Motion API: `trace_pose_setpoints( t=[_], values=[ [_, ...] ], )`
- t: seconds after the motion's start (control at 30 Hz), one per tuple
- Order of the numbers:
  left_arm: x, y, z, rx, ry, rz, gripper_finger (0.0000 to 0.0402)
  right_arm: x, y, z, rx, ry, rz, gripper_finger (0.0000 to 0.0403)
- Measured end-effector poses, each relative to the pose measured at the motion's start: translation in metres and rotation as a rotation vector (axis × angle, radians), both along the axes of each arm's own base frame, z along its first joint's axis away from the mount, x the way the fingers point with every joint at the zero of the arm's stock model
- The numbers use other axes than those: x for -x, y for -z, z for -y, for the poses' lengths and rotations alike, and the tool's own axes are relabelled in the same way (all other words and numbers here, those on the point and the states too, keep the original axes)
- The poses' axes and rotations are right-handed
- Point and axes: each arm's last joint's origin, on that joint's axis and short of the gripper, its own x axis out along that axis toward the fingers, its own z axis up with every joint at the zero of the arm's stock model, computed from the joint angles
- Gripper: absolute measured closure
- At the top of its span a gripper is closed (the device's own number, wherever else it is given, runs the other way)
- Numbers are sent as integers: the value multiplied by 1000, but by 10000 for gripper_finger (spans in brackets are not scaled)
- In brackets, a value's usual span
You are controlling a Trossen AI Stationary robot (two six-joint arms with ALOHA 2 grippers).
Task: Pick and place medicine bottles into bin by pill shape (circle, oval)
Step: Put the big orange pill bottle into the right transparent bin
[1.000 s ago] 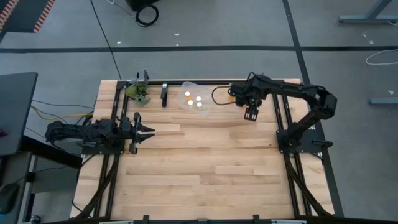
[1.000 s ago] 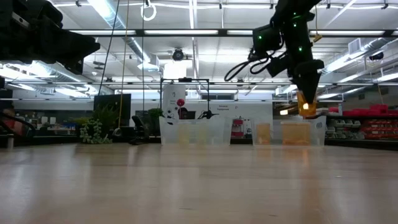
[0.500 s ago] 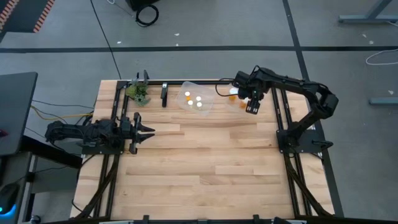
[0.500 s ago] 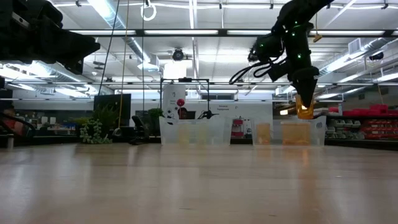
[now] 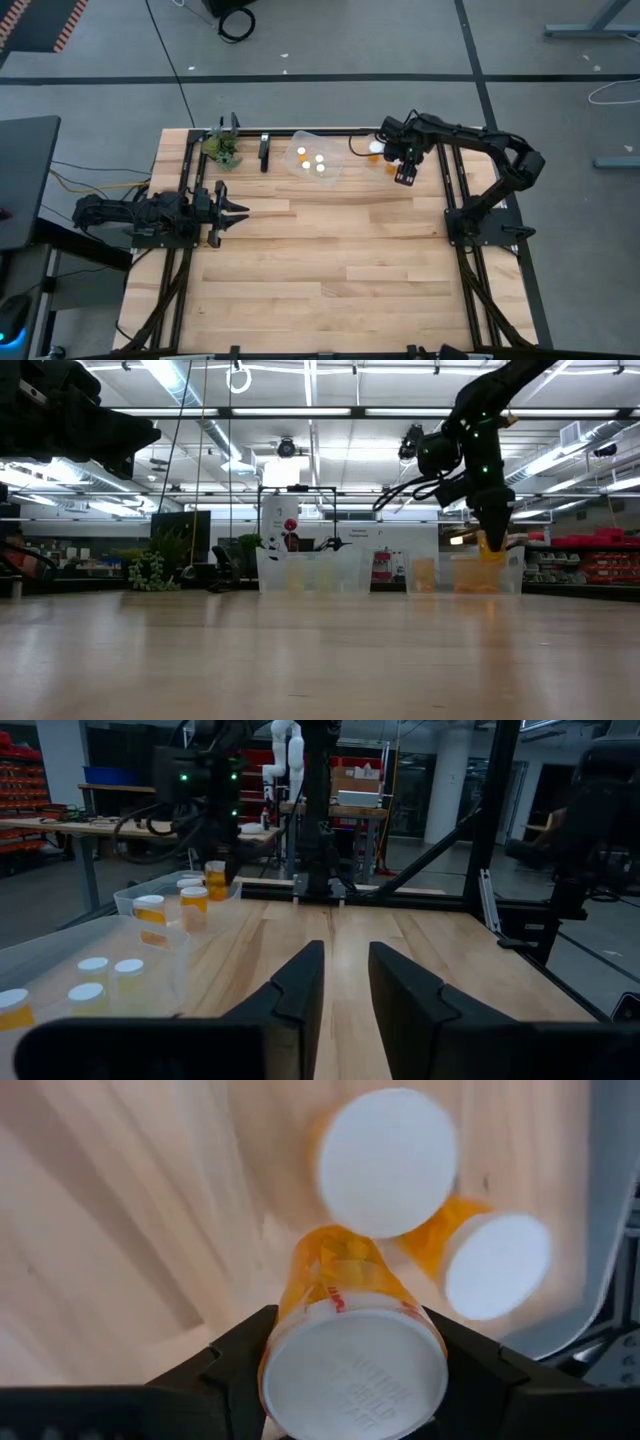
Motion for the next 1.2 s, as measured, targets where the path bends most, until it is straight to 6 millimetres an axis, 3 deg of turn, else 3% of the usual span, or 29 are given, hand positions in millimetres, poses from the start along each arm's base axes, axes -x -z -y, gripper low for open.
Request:
trace_pose_setpoints(
  t=[0.27,1.2],
  values=[
    [0,0,0,0,0,0,308,5,1,10,-1,44,50,180],
    [0,0,0,0,0,0,308,-5,0,15,27,34,164,180]
  ],
)
